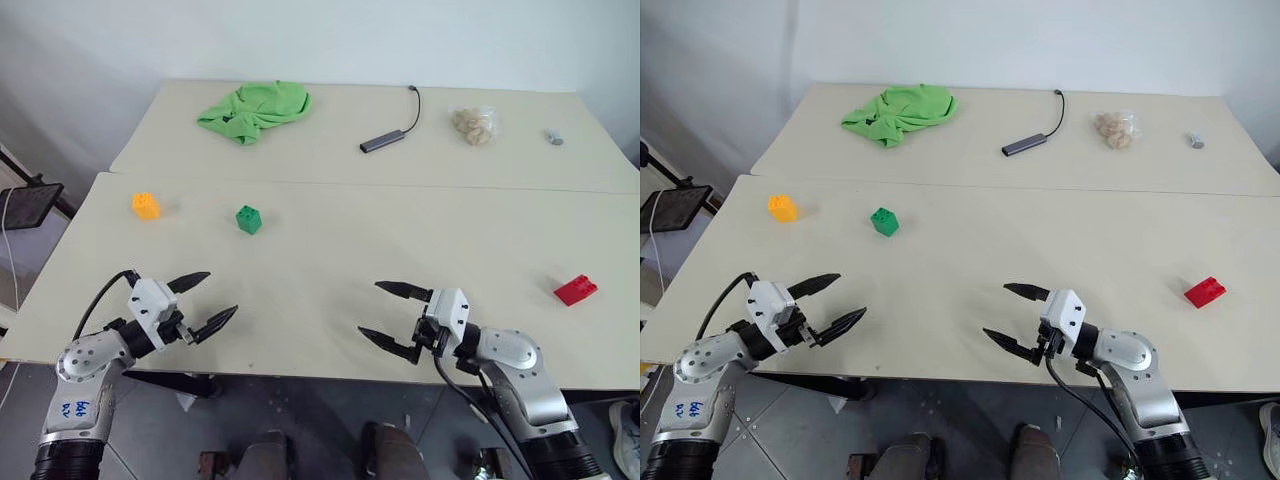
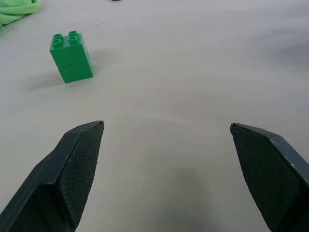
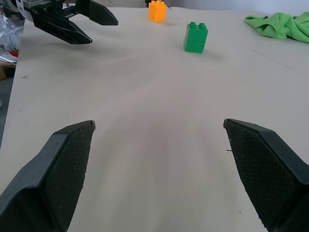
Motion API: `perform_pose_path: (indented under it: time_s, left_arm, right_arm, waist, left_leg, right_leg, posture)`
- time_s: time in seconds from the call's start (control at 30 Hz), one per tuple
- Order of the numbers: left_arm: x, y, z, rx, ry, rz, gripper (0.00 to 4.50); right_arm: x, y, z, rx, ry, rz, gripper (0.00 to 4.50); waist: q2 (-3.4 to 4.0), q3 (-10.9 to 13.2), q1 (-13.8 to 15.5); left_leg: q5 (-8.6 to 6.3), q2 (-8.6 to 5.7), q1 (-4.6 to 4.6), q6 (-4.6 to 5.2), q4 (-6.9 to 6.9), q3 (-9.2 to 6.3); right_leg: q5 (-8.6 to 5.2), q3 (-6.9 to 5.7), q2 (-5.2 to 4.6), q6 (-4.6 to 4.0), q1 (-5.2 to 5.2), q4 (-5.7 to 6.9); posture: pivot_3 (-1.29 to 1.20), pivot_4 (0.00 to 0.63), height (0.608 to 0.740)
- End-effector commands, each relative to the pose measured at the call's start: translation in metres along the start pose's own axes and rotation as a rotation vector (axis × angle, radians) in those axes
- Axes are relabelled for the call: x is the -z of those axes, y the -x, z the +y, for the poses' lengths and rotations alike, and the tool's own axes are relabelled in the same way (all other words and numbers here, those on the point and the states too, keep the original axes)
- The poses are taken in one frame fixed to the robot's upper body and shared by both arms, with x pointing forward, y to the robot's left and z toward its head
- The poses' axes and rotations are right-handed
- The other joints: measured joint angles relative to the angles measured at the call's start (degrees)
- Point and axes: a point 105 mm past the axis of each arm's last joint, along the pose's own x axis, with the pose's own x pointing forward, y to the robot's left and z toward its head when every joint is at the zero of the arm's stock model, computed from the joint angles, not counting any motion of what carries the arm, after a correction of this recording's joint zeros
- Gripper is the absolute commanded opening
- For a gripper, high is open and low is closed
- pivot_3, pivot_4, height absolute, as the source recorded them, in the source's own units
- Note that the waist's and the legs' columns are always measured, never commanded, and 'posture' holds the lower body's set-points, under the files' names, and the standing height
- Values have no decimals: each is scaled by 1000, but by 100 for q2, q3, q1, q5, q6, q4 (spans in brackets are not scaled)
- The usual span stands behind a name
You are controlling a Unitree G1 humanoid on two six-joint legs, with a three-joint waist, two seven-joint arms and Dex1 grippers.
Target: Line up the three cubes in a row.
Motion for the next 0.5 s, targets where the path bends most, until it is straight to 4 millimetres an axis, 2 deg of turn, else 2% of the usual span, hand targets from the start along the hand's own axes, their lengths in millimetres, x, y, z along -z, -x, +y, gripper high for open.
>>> perform_pose_path:
  time_s: [0.03, 0.17, 0.23, 0.3, 0.37, 0.5]
  left_arm:
    - [-6, -2, 2, -13, -73, -16, 4459]
    - [-17, -6, 1, 30, -5, -96, 4459]
    - [-26, -12, -9, 114, 13, -122, 4459]
    - [-43, -30, -38, 304, 35, -157, 4459]
    - [-52, -43, -52, 393, 48, -179, 4459]
    - [-55, -61, -64, 475, -3, -175, 4459]
  right_arm:
    - [-8, 1, 1, 3, 41, -22, 4500]
    - [-15, 6, -5, 51, 60, -36, 4500]
    - [-28, 15, -14, 114, 56, -67, 4500]
    - [-53, 41, -36, 270, 88, -102, 4500]
    - [-70, 65, -50, 405, 130, -104, 4500]
    - [-77, 131, -61, 727, 141, -52, 4500]
  waist:
    - [0, 0, 1]
    - [0, 0, 14]
    - [0, 0, 11]
    - [0, 0, 33]
    - [-1, 0, 143]
    - [-10, -6, 192]
  left_leg:
    - [0, 0, 0, 0, 0, 0]
    - [0, 0, -1, 0, 3, 0]
    - [0, -1, -2, 0, 4, 0]
    - [0, -1, -4, 0, 4, -1]
    - [-1, -5, -7, 2, 11, -2]
    - [-2, -2, -3, 3, 12, -2]
  right_leg:
    - [0, 0, 0, 0, 0, 0]
    - [0, 0, 0, 0, 1, 0]
    - [0, 0, -1, 0, 1, 0]
    - [0, 0, -1, 0, 0, 1]
    - [1, 0, -5, 3, 2, -2]
    - [1, 0, 0, 2, 6, 1]
  posture:
    - [0, 150, 740]
    - [0, 150, 740]
    - [0, 150, 740]
    - [0, 150, 740]
    - [0, 150, 740]
    - [0, 150, 740]
